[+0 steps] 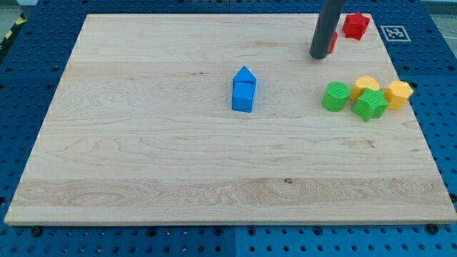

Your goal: Push the red circle into the red star

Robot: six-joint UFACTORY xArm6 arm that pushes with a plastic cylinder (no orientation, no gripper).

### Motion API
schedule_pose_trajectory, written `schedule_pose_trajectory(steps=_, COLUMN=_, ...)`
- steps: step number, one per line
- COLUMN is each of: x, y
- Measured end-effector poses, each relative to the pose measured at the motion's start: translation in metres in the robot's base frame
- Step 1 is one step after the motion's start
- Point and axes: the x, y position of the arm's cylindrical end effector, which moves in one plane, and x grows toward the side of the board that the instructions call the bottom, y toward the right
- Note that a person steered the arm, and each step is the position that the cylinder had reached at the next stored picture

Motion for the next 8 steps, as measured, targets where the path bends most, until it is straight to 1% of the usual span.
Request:
schedule_pose_trajectory(steps=2, x=-0.007, y=-0.007)
schedule_pose_trajectory(steps=3, x=-0.017, y=-0.007)
schedule_pose_trajectory(steps=4, x=-0.034, y=0.017)
schedule_pose_trajectory(steps=6, x=-0.035, y=0.023)
schedule_pose_trajectory(steps=7, x=-0.023, y=0.023)
schedule_pose_trajectory(steps=8, x=0.006, y=0.024)
